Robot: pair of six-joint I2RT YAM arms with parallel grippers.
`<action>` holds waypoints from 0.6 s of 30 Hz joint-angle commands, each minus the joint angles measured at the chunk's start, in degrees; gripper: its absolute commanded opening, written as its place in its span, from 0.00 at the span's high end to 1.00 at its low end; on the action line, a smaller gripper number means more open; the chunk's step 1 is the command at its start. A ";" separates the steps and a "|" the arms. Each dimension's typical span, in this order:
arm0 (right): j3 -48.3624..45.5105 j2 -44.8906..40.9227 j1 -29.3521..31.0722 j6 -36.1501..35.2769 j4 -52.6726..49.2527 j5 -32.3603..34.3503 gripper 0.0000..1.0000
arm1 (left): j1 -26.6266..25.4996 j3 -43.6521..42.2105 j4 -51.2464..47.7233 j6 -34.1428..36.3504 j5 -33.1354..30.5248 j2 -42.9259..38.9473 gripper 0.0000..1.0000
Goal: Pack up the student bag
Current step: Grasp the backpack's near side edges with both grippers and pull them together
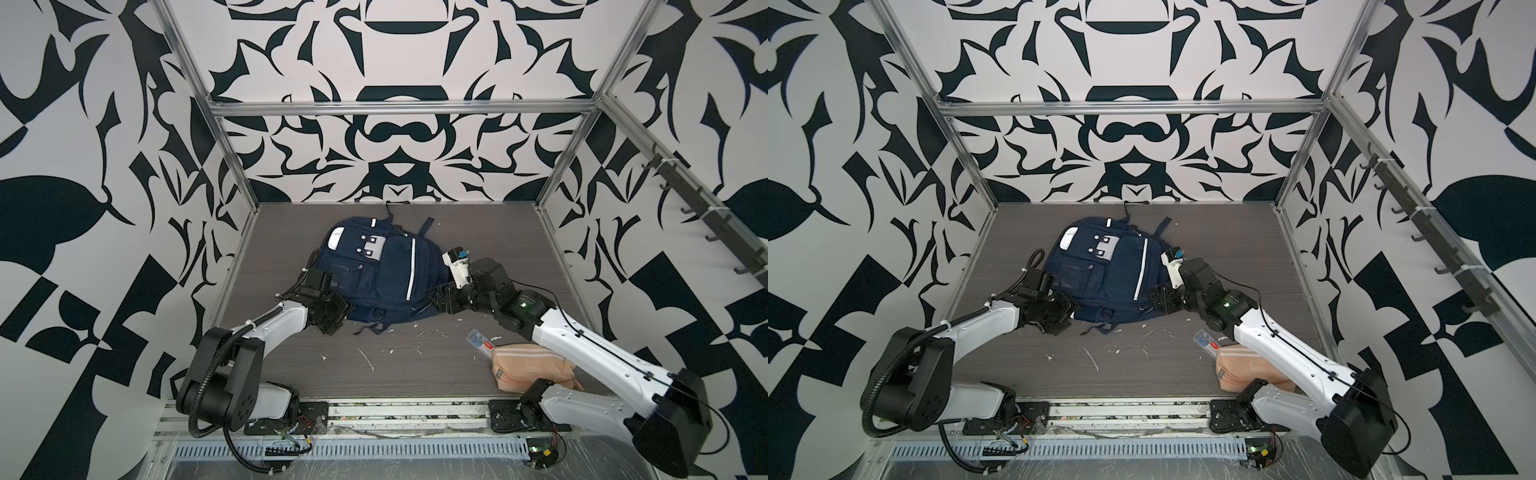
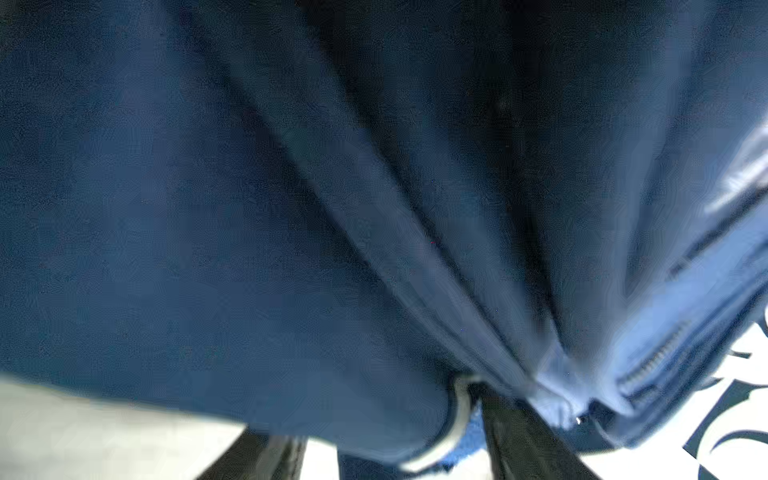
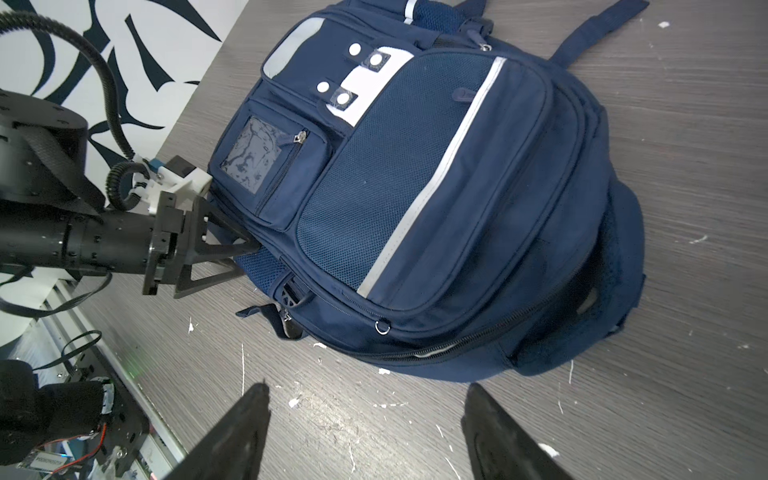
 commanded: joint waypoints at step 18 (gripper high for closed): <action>1.84 1.06 0.50 -0.41 1.41 -0.38 0.26 | 0.20 -1.06 6.03 -4.59 -1.47 -1.81 1.00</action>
